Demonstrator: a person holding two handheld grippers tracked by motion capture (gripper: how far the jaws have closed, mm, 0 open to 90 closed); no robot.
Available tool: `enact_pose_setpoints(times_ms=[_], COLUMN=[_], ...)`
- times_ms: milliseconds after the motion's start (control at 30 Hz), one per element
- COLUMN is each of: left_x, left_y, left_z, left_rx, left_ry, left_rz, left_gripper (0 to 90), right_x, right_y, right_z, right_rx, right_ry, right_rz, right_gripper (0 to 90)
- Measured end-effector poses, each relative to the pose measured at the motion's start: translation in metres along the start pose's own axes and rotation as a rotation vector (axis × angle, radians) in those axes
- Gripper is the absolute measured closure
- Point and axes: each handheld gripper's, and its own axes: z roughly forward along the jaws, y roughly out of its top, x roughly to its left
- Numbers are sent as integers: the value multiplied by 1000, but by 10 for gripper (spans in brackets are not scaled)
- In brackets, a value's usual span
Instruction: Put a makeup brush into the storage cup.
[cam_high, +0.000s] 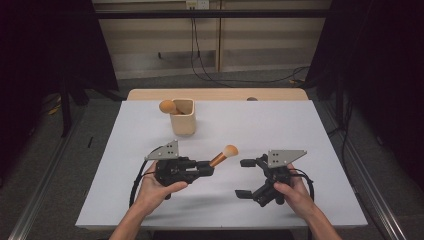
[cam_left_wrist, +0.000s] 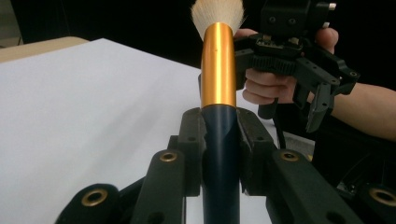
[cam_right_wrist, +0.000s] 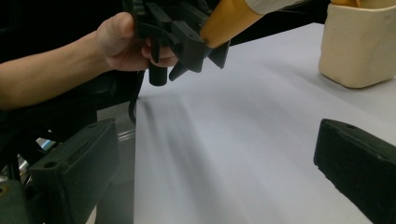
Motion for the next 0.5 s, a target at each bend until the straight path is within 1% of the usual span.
enact_pose_setpoints(times_ms=[67, 133, 200, 267, 300, 367, 433, 500], left_x=[-1, -1, -2, -3, -3, -4, -5, -5], left_y=[0, 0, 1, 1, 1, 0, 0, 1], left_z=[0, 0, 1, 2, 2, 3, 5, 6], left_rx=[-10, -18, -18, -30, -33, -42, -46, -53], left_ry=[0, -4, -5, -5, -7, -14, -19, -26], left_rz=[0, 0, 7, 6, 4, 4, 7, 6], left_gripper=[743, 743, 743, 743, 743, 742, 743, 743], right_x=[1, 2, 3, 3, 3, 4, 4, 6], right_y=[1, 2, 3, 4, 4, 4, 5, 6], right_z=[1, 1, 1, 1, 1, 2, 2, 2], right_rx=[-20, -44, -74, -107, -114, -128, -141, -155], right_ry=[1, 12, 13, 26, 30, 18, 28, 30], right_rz=[0, -2, -4, 11, 14, 19, 28, 6], right_gripper=[0, 0, 0, 0, 0, 0, 0, 3])
